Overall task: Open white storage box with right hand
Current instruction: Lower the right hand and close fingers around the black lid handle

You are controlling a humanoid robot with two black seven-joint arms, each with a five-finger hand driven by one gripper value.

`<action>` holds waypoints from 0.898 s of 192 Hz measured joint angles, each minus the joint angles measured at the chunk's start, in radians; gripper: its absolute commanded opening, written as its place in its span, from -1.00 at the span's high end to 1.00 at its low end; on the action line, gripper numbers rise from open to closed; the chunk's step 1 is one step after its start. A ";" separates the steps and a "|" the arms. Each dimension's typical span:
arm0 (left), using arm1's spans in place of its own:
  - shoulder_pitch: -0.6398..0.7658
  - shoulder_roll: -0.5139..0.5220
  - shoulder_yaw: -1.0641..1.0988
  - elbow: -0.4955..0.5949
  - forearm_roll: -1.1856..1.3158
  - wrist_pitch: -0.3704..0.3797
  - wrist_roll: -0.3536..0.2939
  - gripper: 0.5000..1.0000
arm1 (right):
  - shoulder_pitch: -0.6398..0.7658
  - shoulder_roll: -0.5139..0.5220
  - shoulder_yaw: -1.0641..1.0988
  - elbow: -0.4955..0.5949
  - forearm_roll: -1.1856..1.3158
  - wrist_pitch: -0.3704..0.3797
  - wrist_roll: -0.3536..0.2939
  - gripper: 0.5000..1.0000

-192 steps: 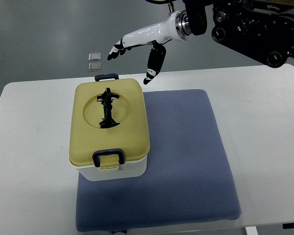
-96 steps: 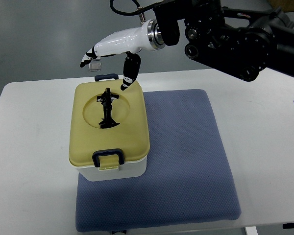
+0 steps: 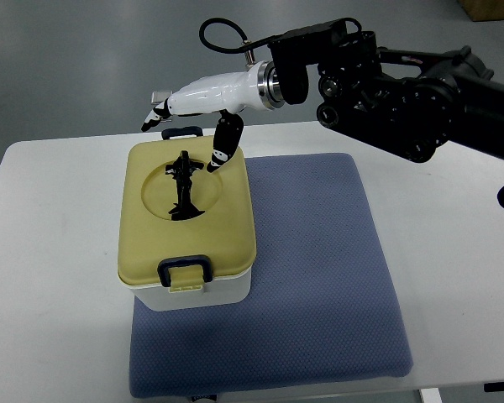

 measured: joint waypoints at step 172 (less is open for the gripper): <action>0.000 0.000 0.000 0.003 0.000 0.000 0.000 -1.00 | -0.064 0.011 0.001 0.034 0.014 -0.093 0.045 0.29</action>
